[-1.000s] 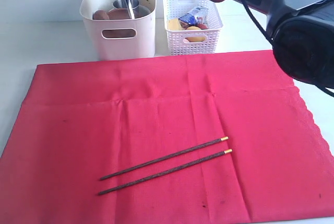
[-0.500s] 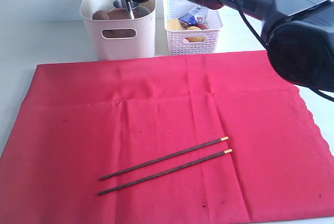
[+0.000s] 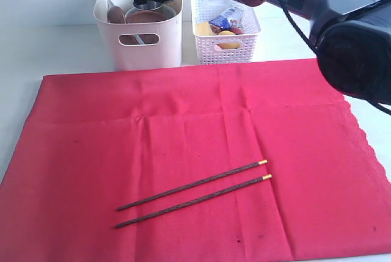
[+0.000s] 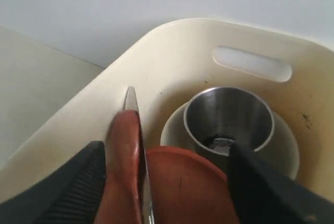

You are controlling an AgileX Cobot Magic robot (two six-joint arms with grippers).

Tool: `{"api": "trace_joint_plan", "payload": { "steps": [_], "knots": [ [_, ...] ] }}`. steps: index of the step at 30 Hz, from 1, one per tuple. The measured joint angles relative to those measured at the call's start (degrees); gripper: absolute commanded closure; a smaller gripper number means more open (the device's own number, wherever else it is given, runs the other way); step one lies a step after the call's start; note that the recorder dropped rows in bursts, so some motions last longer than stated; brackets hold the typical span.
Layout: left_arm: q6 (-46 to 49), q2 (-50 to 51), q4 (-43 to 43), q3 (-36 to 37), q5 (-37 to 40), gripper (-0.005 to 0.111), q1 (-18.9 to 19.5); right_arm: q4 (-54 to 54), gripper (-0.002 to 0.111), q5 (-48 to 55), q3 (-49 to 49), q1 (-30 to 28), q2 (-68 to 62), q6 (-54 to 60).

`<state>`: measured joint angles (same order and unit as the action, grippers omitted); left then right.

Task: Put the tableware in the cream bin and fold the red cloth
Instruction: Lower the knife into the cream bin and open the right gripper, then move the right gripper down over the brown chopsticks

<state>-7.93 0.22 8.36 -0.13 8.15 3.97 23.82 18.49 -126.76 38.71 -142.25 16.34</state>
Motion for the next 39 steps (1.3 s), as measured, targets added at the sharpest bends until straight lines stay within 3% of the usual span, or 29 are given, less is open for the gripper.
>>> {"api": "trace_joint_plan", "payload": {
  "steps": [4, 9, 15, 20, 30, 39],
  "knots": [
    [0.0, 0.0, 0.0, 0.0, 0.0, 0.106, 0.0, -4.03, 0.056, 11.16, 0.0, 0.0, 8.97, 3.62],
    [0.0, 0.0, 0.0, 0.0, 0.0, 0.106, 0.0, -6.21, 0.09, 25.79, -0.22, 0.0, 19.0, 6.35],
    [0.0, 0.0, 0.0, 0.0, 0.0, 0.106, 0.0, -5.85, 0.104, 41.61, 2.87, 0.0, 23.37, 12.17],
    [0.0, 0.0, 0.0, 0.0, 0.0, 0.106, 0.0, -5.64, 0.105, 41.93, 12.68, 0.0, 25.88, 14.03],
    [0.0, 0.0, 0.0, 0.0, 0.0, 0.106, 0.0, -2.66, 0.105, 29.42, 39.19, 0.0, 31.25, 15.38],
    [0.0, 0.0, 0.0, 0.0, 0.0, 0.106, 0.0, 1.17, 0.105, 21.53, 57.34, 0.0, 44.3, 19.03]
  ]
}}
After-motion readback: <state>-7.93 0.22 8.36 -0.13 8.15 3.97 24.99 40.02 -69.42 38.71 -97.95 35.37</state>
